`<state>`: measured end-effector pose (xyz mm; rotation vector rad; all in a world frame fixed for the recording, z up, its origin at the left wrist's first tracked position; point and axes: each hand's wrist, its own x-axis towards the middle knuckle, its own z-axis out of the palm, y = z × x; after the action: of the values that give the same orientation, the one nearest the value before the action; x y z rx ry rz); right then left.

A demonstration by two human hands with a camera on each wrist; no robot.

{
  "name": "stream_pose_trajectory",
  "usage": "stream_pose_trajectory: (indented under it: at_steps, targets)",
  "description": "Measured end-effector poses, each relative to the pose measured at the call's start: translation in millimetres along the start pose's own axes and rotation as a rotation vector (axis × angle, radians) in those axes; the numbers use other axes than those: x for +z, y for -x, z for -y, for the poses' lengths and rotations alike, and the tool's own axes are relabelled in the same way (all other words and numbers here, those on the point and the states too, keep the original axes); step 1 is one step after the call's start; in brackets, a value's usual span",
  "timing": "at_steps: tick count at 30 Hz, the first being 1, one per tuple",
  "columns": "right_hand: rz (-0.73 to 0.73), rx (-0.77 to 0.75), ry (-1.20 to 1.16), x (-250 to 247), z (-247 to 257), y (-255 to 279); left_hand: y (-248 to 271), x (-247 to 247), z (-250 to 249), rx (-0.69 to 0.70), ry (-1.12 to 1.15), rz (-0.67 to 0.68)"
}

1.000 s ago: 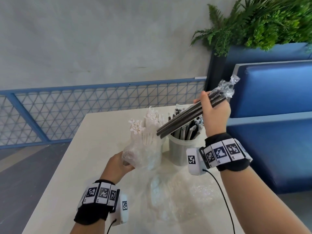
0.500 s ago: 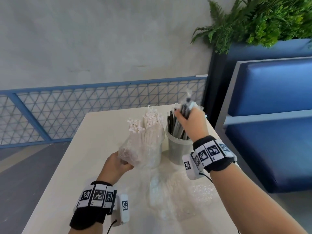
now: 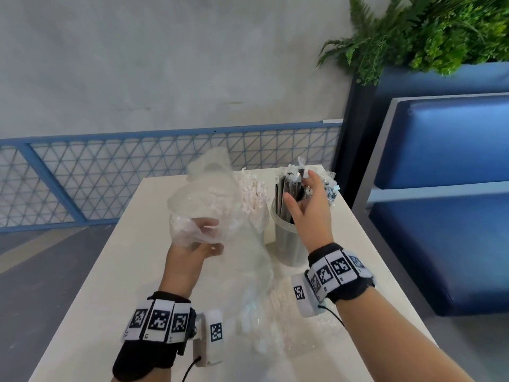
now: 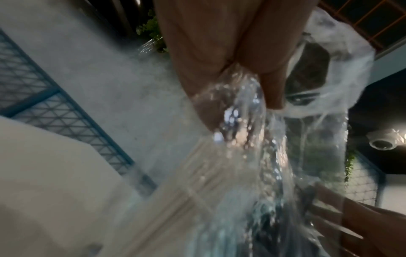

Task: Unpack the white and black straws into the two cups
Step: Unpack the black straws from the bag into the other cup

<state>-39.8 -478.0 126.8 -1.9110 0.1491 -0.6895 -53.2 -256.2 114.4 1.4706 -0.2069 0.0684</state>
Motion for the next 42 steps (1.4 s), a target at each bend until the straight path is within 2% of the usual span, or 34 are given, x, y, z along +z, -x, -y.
stream_pose_trajectory:
  at_steps: [2, 4, 7, 9, 11, 13, 15, 16, 17, 18, 19, 20, 22, 24, 26, 28, 33, 37, 38, 39, 42]
  targets:
    - [-0.051, -0.104, -0.039, -4, -4, 21, 4, 5, 3, -0.011, 0.122, -0.05]
    - [0.077, -0.095, -0.09, -9, -11, 42, 8, 8, 10, -0.013, 0.225, -0.086]
    - [0.376, 0.098, -0.096, -18, -32, 68, 13, 9, 20, -0.04, 0.319, -0.129]
    - [0.493, 0.255, -0.104, -21, -48, 84, 17, 15, 26, -0.064, 0.342, -0.145]
    - [0.521, 0.418, -0.21, -21, -60, 96, 22, 25, 31, -0.121, 0.383, -0.154]
    - [0.489, 0.54, -0.323, -22, -68, 102, 28, 34, 38, -0.173, 0.375, -0.215]
    - [0.437, 0.561, -0.378, -26, -71, 102, 32, 37, 42, -0.155, 0.154, -0.443]
    - [0.422, 0.541, -0.363, -31, -72, 100, 34, 36, 42, -0.092, -0.001, -0.571]
    - [0.416, 0.519, -0.333, -35, -72, 97, 35, 32, 42, 0.025, -0.156, -0.649]
    - [0.408, 0.504, -0.299, -42, -73, 95, 36, 29, 41, 0.163, -0.326, -0.656]
    - [0.393, 0.493, -0.265, -48, -75, 93, 37, 27, 39, 0.273, -0.514, -0.609]
    - [0.379, 0.478, -0.218, -55, -78, 91, 37, 27, 36, 0.326, -0.72, -0.535]
    - [0.372, 0.457, -0.102, -66, -85, 89, 38, 32, 33, 0.299, -1.02, -0.34]
    - [0.388, 0.468, -0.037, -75, -89, 90, 40, 42, 30, 0.115, -0.928, -0.141]
    - [0.4, 0.5, -0.017, -84, -90, 89, 42, 52, 30, -0.089, -0.666, -0.049]
    - [0.392, 0.498, 0.064, -98, -93, 84, 44, 61, 32, -0.202, -0.541, -0.052]
    - [0.287, 0.346, 0.382, -143, -108, 58, 58, 86, 54, -0.313, -0.401, -0.118]
    - [0.082, 0.019, 0.768, -145, -112, 54, 76, 117, 84, -0.401, -0.308, -0.086]
    - [0.107, -0.054, 0.8, -141, -110, 58, 78, 121, 90, -0.396, -0.317, -0.087]
    - [0.205, -0.085, 0.821, -137, -108, 63, 78, 124, 96, -0.379, -0.351, -0.081]
    - [0.672, -0.011, 0.952, -119, -125, 85, 73, 127, 111, -0.341, -0.472, -0.041]
